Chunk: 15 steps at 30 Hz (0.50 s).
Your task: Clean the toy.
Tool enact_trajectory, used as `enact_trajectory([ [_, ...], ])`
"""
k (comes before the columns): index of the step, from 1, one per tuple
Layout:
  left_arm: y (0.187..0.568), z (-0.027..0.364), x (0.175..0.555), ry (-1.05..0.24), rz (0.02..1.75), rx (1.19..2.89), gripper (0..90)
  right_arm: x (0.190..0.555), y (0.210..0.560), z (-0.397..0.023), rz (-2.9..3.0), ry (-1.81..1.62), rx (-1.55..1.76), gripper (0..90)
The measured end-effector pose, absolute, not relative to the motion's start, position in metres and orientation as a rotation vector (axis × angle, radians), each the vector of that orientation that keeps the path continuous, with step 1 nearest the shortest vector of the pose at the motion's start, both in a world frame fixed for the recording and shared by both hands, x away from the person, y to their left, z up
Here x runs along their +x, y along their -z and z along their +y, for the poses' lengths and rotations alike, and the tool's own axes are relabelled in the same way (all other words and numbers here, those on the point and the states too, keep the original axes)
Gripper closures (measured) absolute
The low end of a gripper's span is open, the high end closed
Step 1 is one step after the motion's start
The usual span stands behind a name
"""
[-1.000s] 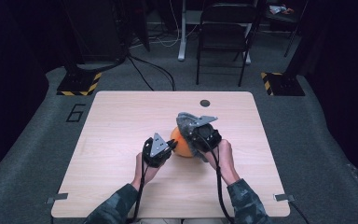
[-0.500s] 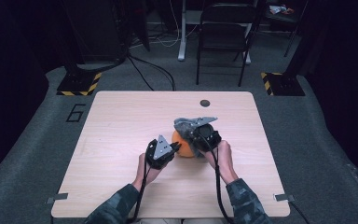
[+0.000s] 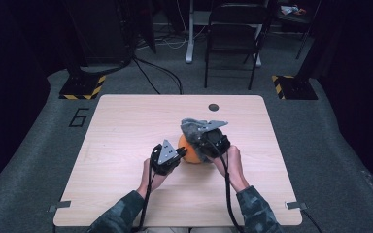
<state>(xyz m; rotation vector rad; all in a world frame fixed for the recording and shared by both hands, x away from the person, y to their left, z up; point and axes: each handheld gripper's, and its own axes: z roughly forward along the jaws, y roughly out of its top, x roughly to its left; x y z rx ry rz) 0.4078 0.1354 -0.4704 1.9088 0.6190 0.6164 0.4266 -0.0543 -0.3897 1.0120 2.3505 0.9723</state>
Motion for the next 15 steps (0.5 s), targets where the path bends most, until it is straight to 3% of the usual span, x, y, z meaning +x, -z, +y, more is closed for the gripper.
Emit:
enact_trajectory([
  [4,0.470,0.134,0.407,-0.607,0.600,1.924,84.4,0.425,0.402,-0.040,2.389,-0.939,0.979,77.8],
  [15,0.470,0.134,0.409,-0.610,0.603,1.919,84.5,0.438,0.407,-0.070,2.275,-0.900,1.087,77.9],
])
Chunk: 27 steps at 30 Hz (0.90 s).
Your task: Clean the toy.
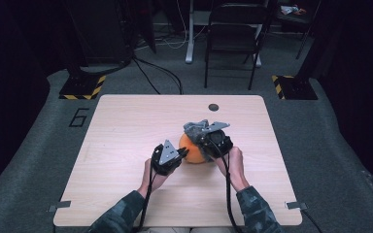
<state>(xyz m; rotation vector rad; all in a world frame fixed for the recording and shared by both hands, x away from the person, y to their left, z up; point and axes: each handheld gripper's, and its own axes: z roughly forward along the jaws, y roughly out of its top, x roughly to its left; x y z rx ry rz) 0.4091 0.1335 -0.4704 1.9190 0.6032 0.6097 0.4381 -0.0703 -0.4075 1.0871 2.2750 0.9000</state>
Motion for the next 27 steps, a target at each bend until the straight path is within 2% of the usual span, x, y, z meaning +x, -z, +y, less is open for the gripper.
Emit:
enact_trajectory([
  [16,0.472,0.145,0.415,-0.606,0.693,1.911,84.1,0.438,0.388,-0.109,2.165,-0.940,1.211,77.7],
  [22,0.472,0.148,0.416,-0.601,0.704,1.920,83.6,0.434,0.392,-0.127,2.127,-0.785,1.240,77.5],
  [27,0.472,0.150,0.417,-0.601,0.725,1.925,83.5,0.435,0.416,-0.153,2.119,-0.526,1.264,77.3],
])
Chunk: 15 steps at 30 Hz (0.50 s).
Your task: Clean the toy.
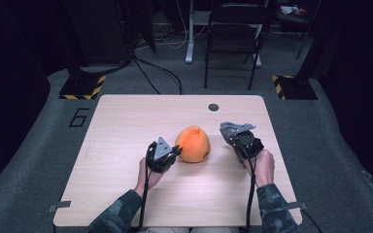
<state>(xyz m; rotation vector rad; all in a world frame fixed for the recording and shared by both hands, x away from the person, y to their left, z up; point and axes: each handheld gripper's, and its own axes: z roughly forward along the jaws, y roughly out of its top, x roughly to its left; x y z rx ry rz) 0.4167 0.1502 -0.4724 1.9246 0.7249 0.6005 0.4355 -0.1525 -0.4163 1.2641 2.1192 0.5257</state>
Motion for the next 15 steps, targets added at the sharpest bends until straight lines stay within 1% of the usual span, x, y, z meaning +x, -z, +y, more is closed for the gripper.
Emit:
enact_trajectory([
  [2,0.473,0.151,0.417,-0.595,0.736,1.920,83.5,0.441,0.429,-0.163,2.126,-0.453,1.305,77.1],
  [5,0.473,0.153,0.418,-0.608,0.755,1.922,83.5,0.448,0.445,-0.175,2.137,-0.434,1.376,76.7],
  [9,0.475,0.155,0.420,-0.607,0.780,1.923,83.6,0.457,0.466,-0.187,2.160,-0.543,1.476,74.8],
  [13,0.476,0.159,0.421,-0.598,0.816,1.911,83.5,0.464,0.486,-0.192,2.185,-0.576,1.552,67.0],
  [15,0.477,0.161,0.423,-0.584,0.837,1.901,83.5,0.466,0.492,-0.194,2.169,-0.597,1.573,59.4],
])
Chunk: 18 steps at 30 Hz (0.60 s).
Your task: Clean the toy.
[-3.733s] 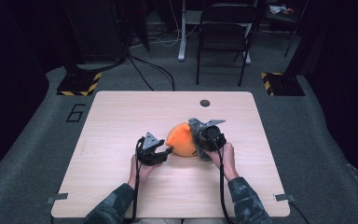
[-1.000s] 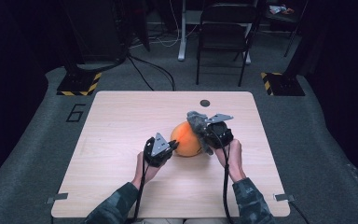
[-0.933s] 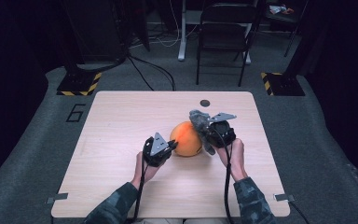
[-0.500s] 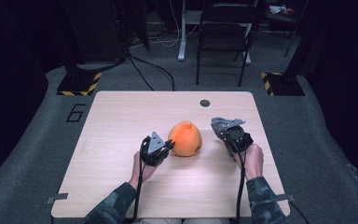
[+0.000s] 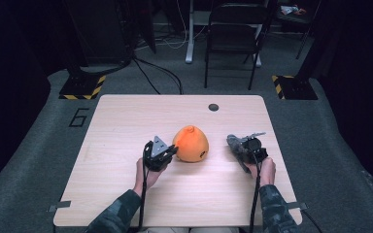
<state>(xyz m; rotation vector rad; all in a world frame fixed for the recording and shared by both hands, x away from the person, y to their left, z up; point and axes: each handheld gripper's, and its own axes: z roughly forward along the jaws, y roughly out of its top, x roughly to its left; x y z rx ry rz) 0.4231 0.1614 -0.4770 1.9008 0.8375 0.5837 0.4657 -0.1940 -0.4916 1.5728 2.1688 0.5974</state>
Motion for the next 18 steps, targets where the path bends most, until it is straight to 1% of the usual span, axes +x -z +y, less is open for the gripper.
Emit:
enact_trajectory([
  [3,0.479,0.166,0.426,-0.559,0.881,1.888,83.5,0.467,0.490,-0.197,2.170,-0.632,1.578,42.4],
  [5,0.480,0.169,0.427,-0.551,0.899,1.883,83.4,0.465,0.486,-0.197,2.165,-0.663,1.582,33.8],
  [10,0.482,0.173,0.429,-0.546,0.942,1.872,82.4,0.453,0.466,-0.198,2.134,-0.768,1.566,16.9],
  [14,0.484,0.178,0.430,-0.538,0.973,1.867,80.7,0.438,0.455,-0.201,2.107,-0.831,1.552,13.7],
  [18,0.486,0.182,0.432,-0.548,1.009,1.863,73.5,0.419,0.456,-0.208,2.091,-0.857,1.564,11.9],
])
